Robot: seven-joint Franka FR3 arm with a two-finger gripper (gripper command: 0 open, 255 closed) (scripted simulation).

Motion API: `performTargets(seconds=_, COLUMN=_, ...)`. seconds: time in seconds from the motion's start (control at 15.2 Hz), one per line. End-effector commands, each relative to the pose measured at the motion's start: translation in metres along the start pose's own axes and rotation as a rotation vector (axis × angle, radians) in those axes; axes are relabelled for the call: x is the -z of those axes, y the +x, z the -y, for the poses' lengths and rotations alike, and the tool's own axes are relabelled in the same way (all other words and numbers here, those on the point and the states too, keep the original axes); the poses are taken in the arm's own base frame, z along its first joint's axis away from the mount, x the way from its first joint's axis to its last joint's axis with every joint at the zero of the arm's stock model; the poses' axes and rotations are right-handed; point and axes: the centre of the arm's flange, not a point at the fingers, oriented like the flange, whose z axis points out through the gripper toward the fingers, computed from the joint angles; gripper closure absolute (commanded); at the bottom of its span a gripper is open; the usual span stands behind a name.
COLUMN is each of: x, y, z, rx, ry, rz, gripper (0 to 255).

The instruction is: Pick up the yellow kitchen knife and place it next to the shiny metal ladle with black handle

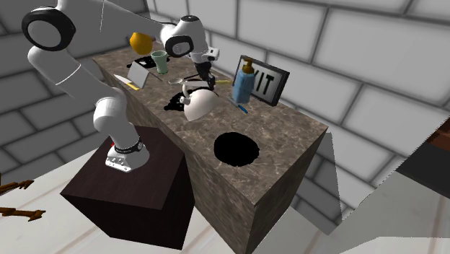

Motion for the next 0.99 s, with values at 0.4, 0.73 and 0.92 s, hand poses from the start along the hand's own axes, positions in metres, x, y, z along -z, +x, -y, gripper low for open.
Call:
performTargets(seconds=0.4, x=-0.017, y=-0.055, z=0.112, rx=-0.002, ry=0.05, rz=0.239, gripper=255)
performTargets(seconds=0.73, x=-0.015, y=-0.075, z=0.175, rx=-0.002, ry=0.05, rz=0.239, gripper=255)
performTargets(seconds=0.92, x=-0.014, y=-0.087, z=0.213, rx=-0.002, ry=0.05, rz=0.239, gripper=255)
